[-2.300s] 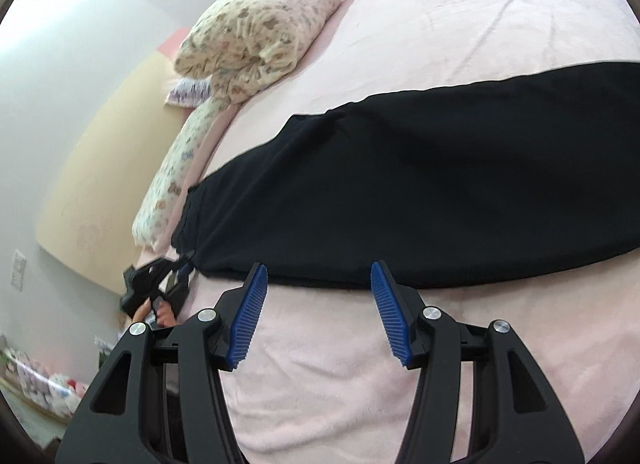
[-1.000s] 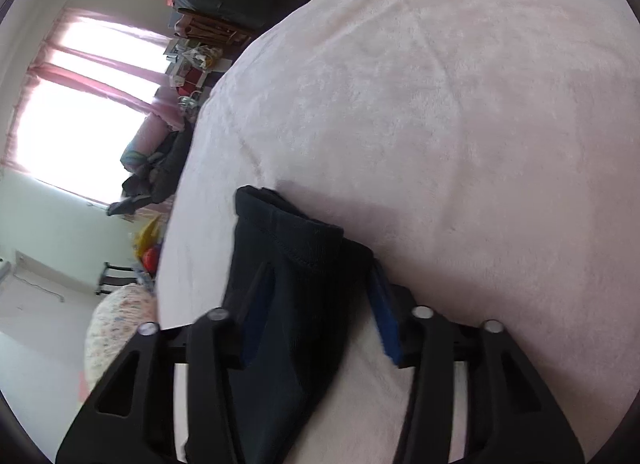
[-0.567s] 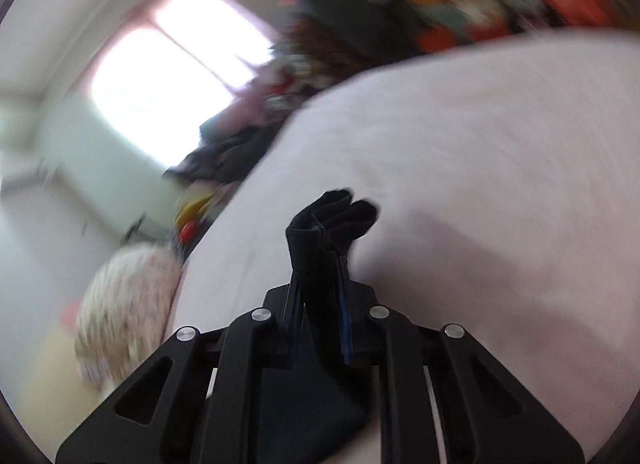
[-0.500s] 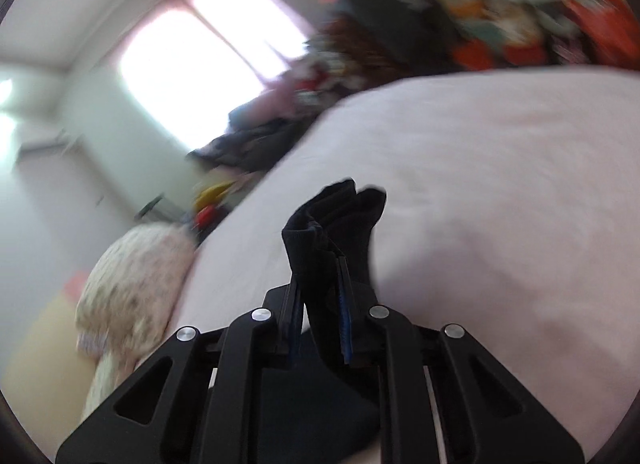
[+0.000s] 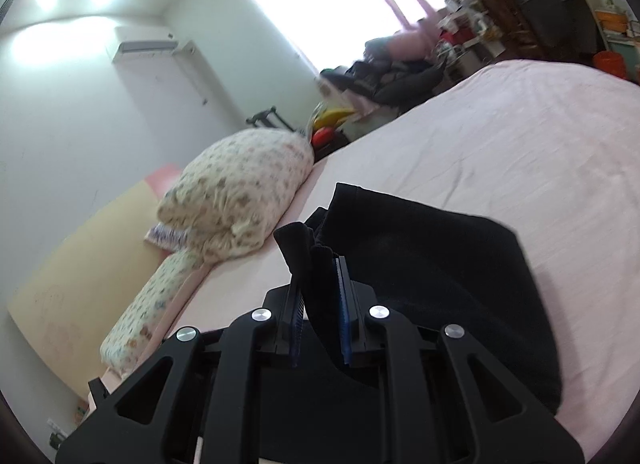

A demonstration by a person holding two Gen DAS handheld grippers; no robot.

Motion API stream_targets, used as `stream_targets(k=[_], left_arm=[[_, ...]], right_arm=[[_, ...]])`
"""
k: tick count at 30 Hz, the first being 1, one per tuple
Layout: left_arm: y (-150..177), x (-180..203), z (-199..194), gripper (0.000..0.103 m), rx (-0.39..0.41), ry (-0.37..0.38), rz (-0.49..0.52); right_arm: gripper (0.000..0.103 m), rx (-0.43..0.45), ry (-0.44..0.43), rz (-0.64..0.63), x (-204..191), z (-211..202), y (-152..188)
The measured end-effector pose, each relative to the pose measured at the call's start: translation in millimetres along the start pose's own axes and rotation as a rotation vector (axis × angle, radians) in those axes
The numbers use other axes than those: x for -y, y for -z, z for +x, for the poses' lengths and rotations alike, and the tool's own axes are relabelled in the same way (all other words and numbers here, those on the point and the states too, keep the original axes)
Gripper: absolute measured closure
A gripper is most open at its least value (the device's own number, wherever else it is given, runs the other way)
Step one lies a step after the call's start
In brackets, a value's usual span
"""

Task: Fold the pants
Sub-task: 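Grasp the leg hems with the right tool and lift them toward the waistband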

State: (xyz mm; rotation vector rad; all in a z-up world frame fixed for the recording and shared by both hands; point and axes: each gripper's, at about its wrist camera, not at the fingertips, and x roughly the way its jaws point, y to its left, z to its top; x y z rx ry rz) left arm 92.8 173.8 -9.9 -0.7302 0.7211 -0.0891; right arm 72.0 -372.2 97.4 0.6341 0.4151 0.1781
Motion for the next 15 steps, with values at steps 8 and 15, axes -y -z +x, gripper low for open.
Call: stream_targets(k=[8,15], left_arm=[[-1,-1,0,0.002,-0.005,0.012,-0.016],[-1,-2,-1,0.002,-0.009,0.016,-0.023]], right_arm=[[0.087,-0.116,-0.048,-0.06,-42,40,31],[0.087,-0.185,-0.065,-0.089,-62,64,59]])
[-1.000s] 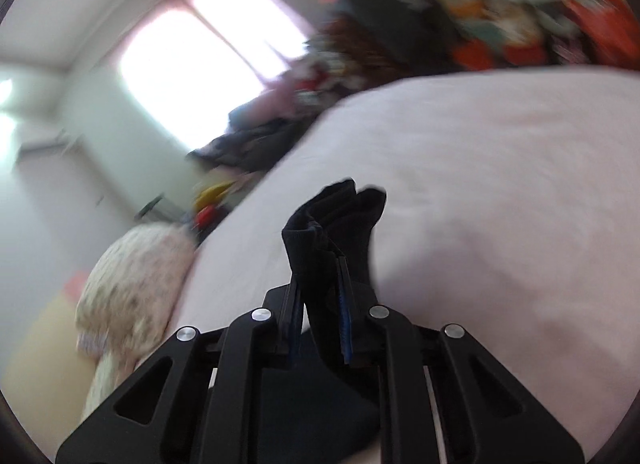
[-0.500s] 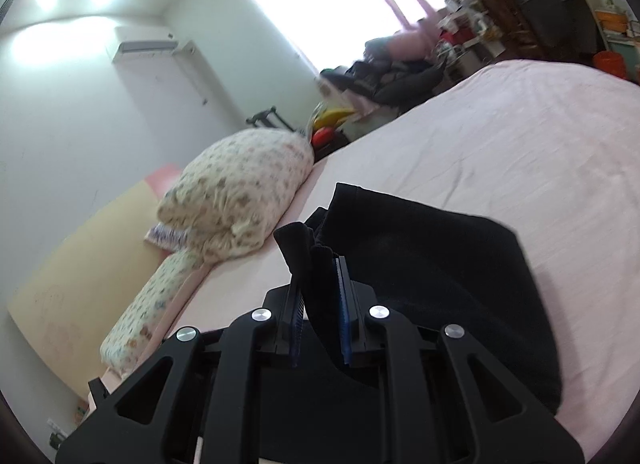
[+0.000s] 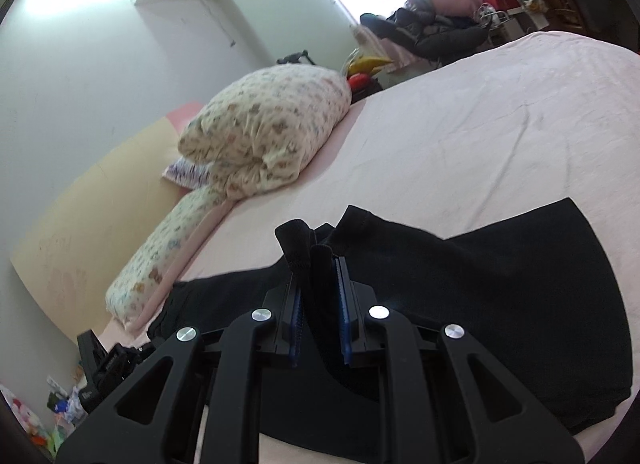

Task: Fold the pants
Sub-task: 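Grasp the leg hems with the right tool and lift them toward the waistband, then lay the held hems over the waistband with the right tool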

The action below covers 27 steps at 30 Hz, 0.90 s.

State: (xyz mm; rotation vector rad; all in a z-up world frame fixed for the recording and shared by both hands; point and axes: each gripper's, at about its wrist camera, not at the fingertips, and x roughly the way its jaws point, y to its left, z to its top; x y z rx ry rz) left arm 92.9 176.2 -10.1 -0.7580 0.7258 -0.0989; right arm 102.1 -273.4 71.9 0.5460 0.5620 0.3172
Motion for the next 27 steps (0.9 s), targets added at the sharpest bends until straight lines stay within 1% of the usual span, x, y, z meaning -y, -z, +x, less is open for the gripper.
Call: stream_targets(k=[6,8,9,12,13,15,16,17,19,21,22,24,26,27], left_arm=[[0,0,0,0.002,-0.001,0.002,-0.003],[0,0,0,0.002,-0.002,0.001,-0.003],[0,0,0,0.002,-0.002,0.001,-0.002],[0,-1,0,0.002,-0.003,0.001,-0.001],[0,-1,0,0.002,-0.003,0.001,-0.001],[0,-1,0,0.002,-0.004,0.002,-0.002],[0,-1,0,0.002,-0.005,0.004,-0.003],[0,-1,0,0.002,-0.006,0.006,-0.005],[1,-3,0,0.002,-0.007,0.01,-0.012],[1,-4,-1,0.002,-0.009,0.016,-0.021],[2,-4,-2,0.002,-0.009,0.02,-0.027],[1,-5,-2,0.002,-0.01,0.026,-0.036],[2,-6,-4,0.002,-0.01,0.033,-0.045],[2,-5,-4,0.002,-0.011,0.034,-0.046]], right_arm=[[0.087,-0.048,0.015,-0.041,-8,16,19],[0.087,-0.08,0.03,-0.066,-10,22,28],[0.087,-0.101,0.04,-0.077,-11,27,32],[0.087,-0.195,0.105,-0.14,-14,44,47],[0.086,-0.242,0.136,-0.177,-16,51,53],[0.085,-0.309,0.172,-0.237,-20,58,64],[0.083,-0.334,0.184,-0.266,-23,59,69],[0.073,-0.354,0.188,-0.281,-24,57,71],[0.062,-0.414,0.154,-0.267,-24,55,74],[0.062,-0.42,0.136,-0.289,-30,48,75],[0.062,-0.401,0.105,-0.31,-36,40,75],[0.062,-0.342,0.087,-0.33,-42,32,74],[0.063,-0.255,0.121,-0.335,-44,25,69],[0.063,-0.246,0.137,-0.329,-43,28,65]])
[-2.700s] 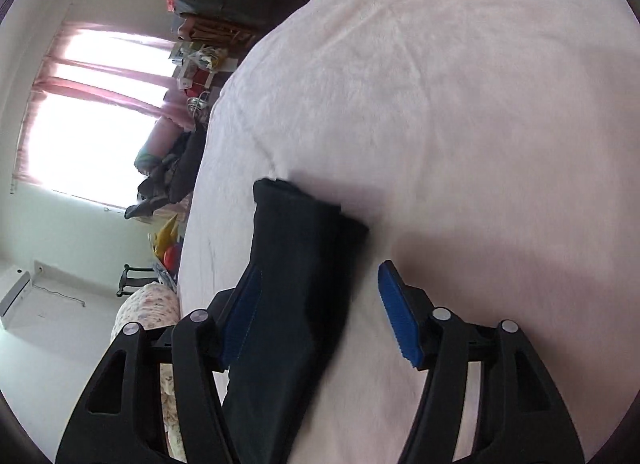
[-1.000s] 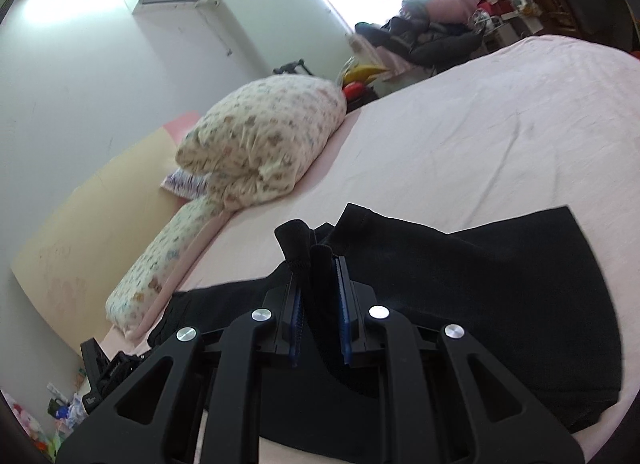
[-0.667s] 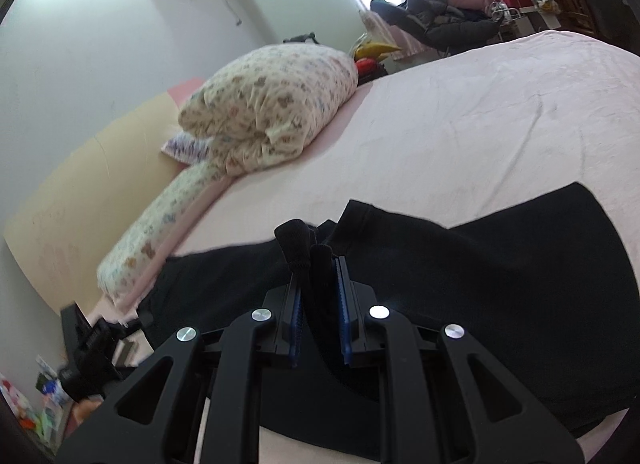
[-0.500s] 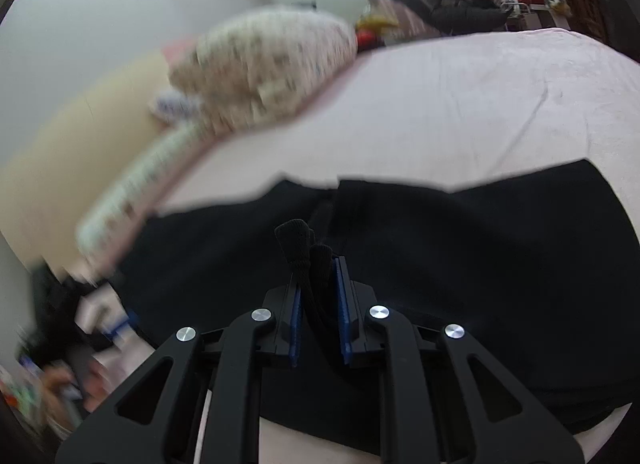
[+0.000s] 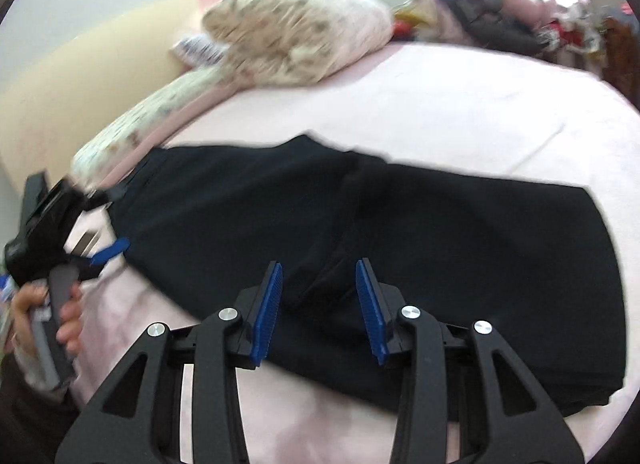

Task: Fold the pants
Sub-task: 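Lay the held hems over the waistband with the right tool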

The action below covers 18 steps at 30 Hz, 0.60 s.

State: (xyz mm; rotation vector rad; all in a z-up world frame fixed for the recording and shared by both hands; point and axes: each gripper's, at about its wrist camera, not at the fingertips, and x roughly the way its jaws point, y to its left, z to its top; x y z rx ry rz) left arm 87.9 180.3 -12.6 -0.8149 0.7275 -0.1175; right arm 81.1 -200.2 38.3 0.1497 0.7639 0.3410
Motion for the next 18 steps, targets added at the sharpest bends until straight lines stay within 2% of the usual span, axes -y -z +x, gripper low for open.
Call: stream_targets(k=[2,6,7,9,11,16,18], left_arm=[[1,1,-1,0.002,-0.002,0.001,0.002],[1,0,-1,0.002,-0.004,0.003,-0.002],[2,0,-2,0.002,-0.005,0.005,-0.002],[0,0,-1,0.002,-0.007,0.008,-0.003],[-1,0,0,0.002,-0.01,0.011,-0.009],[-3,-1,0,0.002,-0.012,0.018,-0.027],[-4,-2,0,0.002,-0.013,0.019,-0.03]], right_arm=[[0.063,-0.035,0.021,0.018,2,9,-1],[0.064,-0.129,0.085,-0.052,-10,37,6],[0.069,-0.139,0.119,-0.066,-13,46,10],[0.077,-0.129,0.124,-0.029,-11,49,12],[0.083,-0.108,0.094,0.047,-4,44,8],[0.085,-0.017,-0.036,0.235,16,20,-3],[0.085,0.048,-0.077,0.247,14,6,-11]])
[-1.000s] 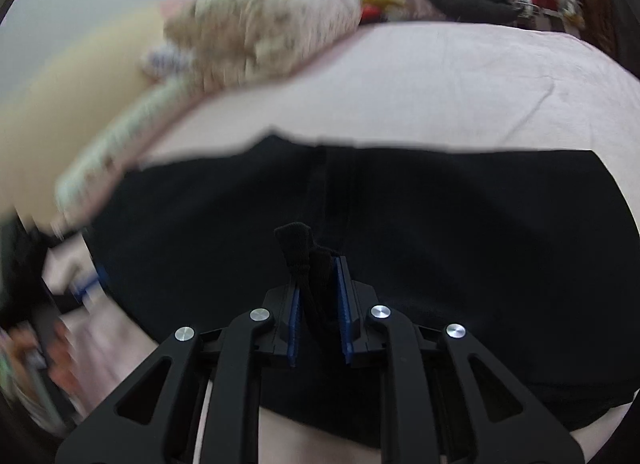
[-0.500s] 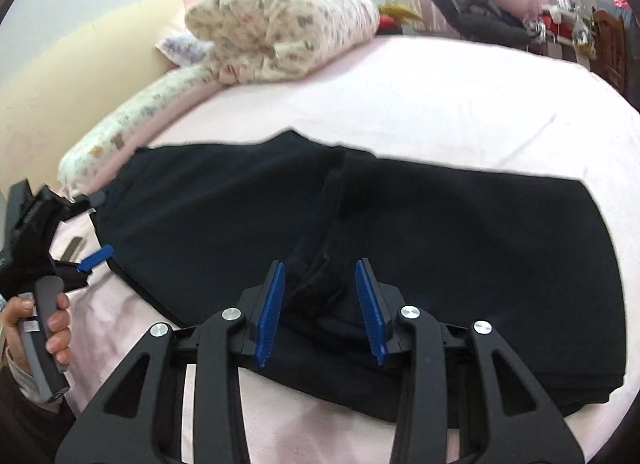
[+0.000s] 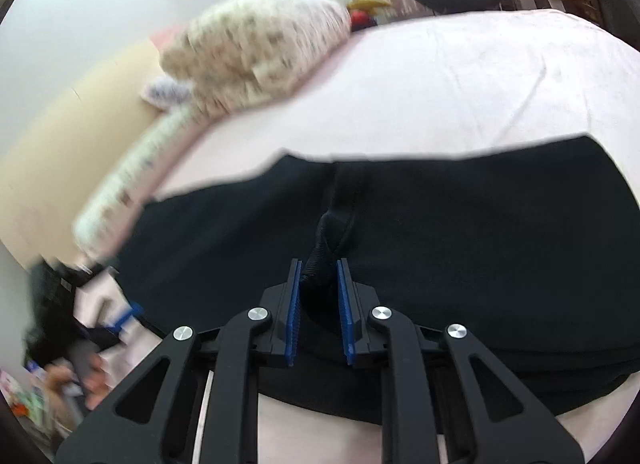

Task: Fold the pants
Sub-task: 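Lay the held hems over the waistband with the right tool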

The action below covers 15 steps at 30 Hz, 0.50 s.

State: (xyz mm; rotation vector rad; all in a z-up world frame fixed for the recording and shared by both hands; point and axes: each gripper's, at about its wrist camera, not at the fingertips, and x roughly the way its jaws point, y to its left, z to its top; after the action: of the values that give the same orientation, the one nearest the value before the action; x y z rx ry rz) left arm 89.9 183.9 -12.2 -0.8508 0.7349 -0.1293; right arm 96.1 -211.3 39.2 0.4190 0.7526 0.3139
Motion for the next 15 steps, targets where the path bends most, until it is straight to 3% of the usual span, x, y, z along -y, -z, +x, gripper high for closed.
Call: stream_targets(k=[3,9,11,15], left_arm=[[0,0,0,0.002,0.001,0.0,-0.002],[0,0,0,0.002,0.0,-0.001,0.001],[0,0,0,0.002,-0.001,-0.002,0.003],[0,0,0,0.002,-0.002,-0.006,0.007]], right_arm=[[0.085,0.031,-0.024,-0.04,-14,-6,-5],[0.084,-0.164,0.111,-0.129,-15,47,33],[0.08,-0.135,0.132,-0.161,-19,45,35],[0.076,-0.168,0.156,-0.208,-30,41,33]])
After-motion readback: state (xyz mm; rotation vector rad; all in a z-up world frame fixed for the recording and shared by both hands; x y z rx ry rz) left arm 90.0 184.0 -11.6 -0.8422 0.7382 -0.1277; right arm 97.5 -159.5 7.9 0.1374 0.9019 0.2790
